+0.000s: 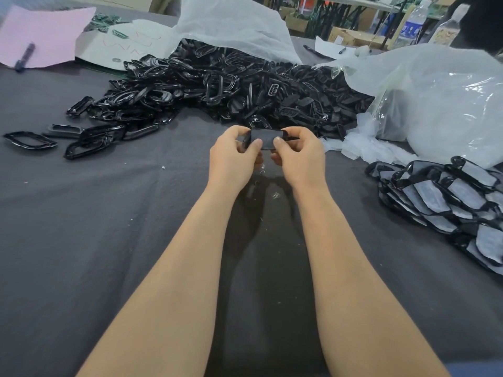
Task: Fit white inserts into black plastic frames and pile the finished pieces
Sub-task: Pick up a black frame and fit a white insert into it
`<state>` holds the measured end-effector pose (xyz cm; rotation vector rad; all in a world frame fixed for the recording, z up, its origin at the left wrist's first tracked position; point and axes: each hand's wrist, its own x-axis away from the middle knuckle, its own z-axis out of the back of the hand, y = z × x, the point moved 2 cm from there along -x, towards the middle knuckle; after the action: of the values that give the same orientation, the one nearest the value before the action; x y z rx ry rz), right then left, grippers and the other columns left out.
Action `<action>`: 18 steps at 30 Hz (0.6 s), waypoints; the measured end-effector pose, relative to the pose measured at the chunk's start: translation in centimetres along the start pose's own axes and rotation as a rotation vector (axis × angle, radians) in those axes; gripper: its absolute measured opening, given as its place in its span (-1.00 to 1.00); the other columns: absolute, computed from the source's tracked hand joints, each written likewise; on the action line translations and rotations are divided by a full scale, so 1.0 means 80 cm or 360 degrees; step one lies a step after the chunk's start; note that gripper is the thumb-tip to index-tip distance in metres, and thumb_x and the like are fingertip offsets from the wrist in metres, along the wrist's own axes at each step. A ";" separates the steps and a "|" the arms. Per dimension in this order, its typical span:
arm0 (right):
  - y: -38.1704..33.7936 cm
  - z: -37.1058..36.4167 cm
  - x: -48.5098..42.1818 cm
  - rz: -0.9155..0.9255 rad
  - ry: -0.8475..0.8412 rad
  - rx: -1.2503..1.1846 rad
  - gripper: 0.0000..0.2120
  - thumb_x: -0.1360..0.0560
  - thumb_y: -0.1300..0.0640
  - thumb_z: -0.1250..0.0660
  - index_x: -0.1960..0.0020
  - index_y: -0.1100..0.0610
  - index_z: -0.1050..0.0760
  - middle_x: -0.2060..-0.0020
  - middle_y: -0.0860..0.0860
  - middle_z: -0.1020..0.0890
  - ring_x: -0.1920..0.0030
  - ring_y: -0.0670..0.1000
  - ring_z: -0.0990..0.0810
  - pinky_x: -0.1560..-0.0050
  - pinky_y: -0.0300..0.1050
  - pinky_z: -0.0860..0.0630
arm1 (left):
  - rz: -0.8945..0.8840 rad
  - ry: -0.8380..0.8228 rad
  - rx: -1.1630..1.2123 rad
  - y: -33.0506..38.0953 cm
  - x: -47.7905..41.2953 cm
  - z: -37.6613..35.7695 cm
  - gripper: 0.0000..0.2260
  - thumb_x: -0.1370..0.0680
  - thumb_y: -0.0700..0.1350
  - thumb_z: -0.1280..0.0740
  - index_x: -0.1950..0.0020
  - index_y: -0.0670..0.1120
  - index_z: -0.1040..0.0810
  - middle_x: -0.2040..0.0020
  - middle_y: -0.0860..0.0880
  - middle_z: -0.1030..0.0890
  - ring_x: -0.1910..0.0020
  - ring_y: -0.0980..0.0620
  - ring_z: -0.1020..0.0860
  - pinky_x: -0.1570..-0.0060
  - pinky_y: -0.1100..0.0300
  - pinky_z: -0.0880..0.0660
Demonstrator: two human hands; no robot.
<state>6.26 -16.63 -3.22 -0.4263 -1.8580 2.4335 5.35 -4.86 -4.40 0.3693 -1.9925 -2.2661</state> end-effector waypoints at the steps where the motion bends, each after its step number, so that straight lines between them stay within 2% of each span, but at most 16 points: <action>1: 0.000 0.000 0.001 -0.0017 -0.0010 -0.0007 -0.83 -0.53 0.25 -0.32 0.09 -0.01 -0.45 0.28 -0.01 -0.60 0.32 -0.08 -0.61 -0.02 0.07 -0.61 | -0.0008 0.0007 -0.0004 0.000 0.000 0.001 -0.87 -0.58 -0.18 -0.33 -0.07 0.00 -0.46 0.26 -0.02 -0.64 0.35 0.18 -0.62 0.12 0.15 -0.63; 3: 0.000 -0.003 0.002 -0.0028 -0.0059 -0.0012 -0.88 -0.52 0.26 -0.33 0.02 0.07 -0.47 0.25 0.03 -0.62 0.28 -0.05 -0.63 -0.03 0.08 -0.61 | -0.0019 0.0043 -0.0002 0.000 -0.002 0.002 -0.88 -0.58 -0.21 -0.32 -0.03 0.01 -0.46 0.30 0.03 -0.62 0.40 0.24 -0.60 0.16 0.23 -0.61; 5: 0.000 -0.006 0.003 -0.0007 -0.0105 0.0059 -0.85 -0.51 0.26 -0.35 -0.04 0.09 -0.46 0.16 0.08 -0.65 0.15 0.04 -0.65 -0.09 0.10 -0.58 | -0.0020 0.0074 0.0007 0.000 -0.002 0.004 -0.87 -0.58 -0.22 -0.31 0.00 0.01 -0.48 0.30 0.05 -0.62 0.41 0.26 -0.60 0.21 0.31 -0.59; 8: 0.000 -0.008 0.002 0.0018 -0.0085 0.0108 -0.82 -0.49 0.26 -0.36 -0.04 0.09 -0.44 0.08 0.14 -0.65 0.03 0.15 -0.63 -0.13 0.14 -0.53 | -0.0002 0.0072 0.0085 0.002 0.000 0.003 -0.84 -0.59 -0.25 -0.30 0.01 0.02 -0.47 0.28 0.04 -0.62 0.41 0.26 -0.60 0.28 0.38 -0.56; 14: 0.002 -0.006 0.001 -0.0003 -0.0033 0.0031 -0.81 -0.49 0.29 -0.35 0.03 0.04 -0.44 0.10 0.11 -0.66 0.06 0.11 -0.65 -0.12 0.12 -0.55 | 0.0011 0.0021 0.0030 0.000 0.001 -0.001 -0.84 -0.57 -0.22 -0.33 -0.12 -0.06 -0.52 0.20 0.01 -0.65 0.31 0.20 -0.61 0.05 0.15 -0.62; 16: 0.002 -0.007 0.002 0.0027 -0.0052 0.0039 -0.82 -0.49 0.27 -0.35 0.03 0.03 -0.44 0.12 0.07 -0.66 0.09 0.06 -0.65 -0.10 0.05 -0.57 | -0.0020 0.0048 -0.0008 0.001 0.002 0.000 -0.83 -0.56 -0.22 -0.34 -0.12 -0.04 -0.52 0.19 0.03 -0.65 0.31 0.24 -0.61 0.08 0.21 -0.62; 18: 0.002 -0.009 0.002 0.0083 -0.0079 0.0102 -0.82 -0.48 0.23 -0.38 -0.03 0.07 -0.44 0.15 -0.01 -0.63 0.11 -0.03 -0.62 -0.02 -0.18 -0.56 | -0.0029 0.0089 -0.0038 0.001 0.002 0.001 -0.83 -0.56 -0.23 -0.33 -0.10 -0.02 -0.53 0.19 0.04 -0.65 0.27 0.22 -0.62 0.09 0.24 -0.61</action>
<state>6.29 -15.97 -3.62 -0.4195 -1.8038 2.5527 5.15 -4.84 -4.31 0.4451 -1.9416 -2.2625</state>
